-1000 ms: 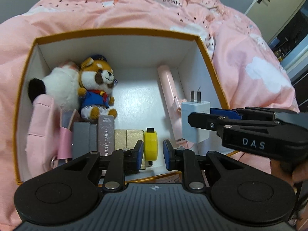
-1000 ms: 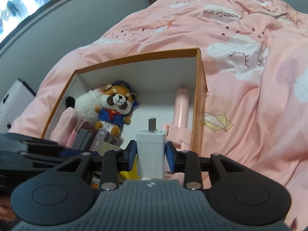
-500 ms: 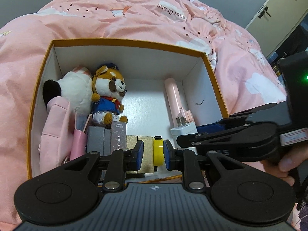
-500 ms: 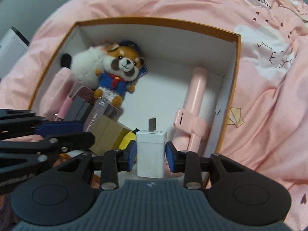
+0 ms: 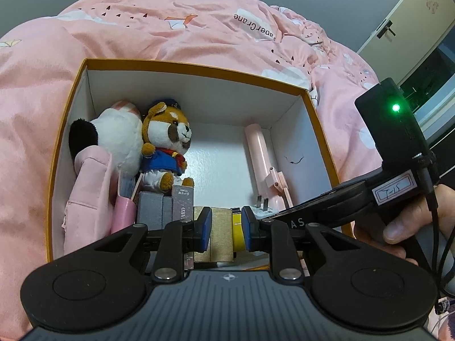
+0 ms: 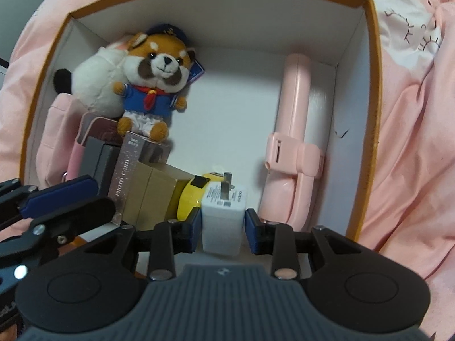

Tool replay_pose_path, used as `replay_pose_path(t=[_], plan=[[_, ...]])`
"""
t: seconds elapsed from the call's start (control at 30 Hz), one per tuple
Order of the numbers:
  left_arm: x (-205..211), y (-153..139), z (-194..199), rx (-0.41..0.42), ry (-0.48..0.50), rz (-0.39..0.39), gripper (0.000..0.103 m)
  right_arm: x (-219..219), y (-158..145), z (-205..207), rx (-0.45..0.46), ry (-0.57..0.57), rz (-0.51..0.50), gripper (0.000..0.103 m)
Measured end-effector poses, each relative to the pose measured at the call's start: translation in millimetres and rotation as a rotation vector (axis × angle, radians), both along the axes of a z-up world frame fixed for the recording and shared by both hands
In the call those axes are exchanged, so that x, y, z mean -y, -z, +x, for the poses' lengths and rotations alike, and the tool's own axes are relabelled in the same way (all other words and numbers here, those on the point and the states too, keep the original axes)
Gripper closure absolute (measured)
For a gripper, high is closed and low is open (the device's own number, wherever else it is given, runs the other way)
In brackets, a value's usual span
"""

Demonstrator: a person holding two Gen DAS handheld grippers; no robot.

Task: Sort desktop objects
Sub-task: 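Lower the tape measure and charger into the box beside the gold box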

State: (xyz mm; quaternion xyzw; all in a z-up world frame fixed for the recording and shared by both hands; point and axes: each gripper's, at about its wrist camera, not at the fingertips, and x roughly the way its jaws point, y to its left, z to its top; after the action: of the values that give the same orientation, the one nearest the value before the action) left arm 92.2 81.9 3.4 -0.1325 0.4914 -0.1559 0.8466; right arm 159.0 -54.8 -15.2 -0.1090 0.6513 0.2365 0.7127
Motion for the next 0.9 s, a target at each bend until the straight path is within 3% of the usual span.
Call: replay_pose_path(t=[0.27, 0.53, 0.67, 0.9], plan=[[-4.0, 3.7, 2.3, -0.003, -0.002, -0.017, 0.079, -2.6, -3.1, 1.8, -0.024, -0.035, 0.001, 0.067], [-5.7, 5.9, 6.2, -0.003, -0.014, -0.015, 0.079, 2.2, -24.6, 13.5, 0.077, -0.113, 0.055, 0.069], [-3.7, 6.9, 7.4, -0.008, -0.012, -0.011, 0.079, 0.0, -19.0, 26.9, 0.098, -0.104, 0.085, 0.075], [-2.8, 7.4, 8.5, -0.013, -0.015, -0.001, 0.078, -14.2, 1.3, 36.6, 0.100, -0.092, 0.044, 0.086]])
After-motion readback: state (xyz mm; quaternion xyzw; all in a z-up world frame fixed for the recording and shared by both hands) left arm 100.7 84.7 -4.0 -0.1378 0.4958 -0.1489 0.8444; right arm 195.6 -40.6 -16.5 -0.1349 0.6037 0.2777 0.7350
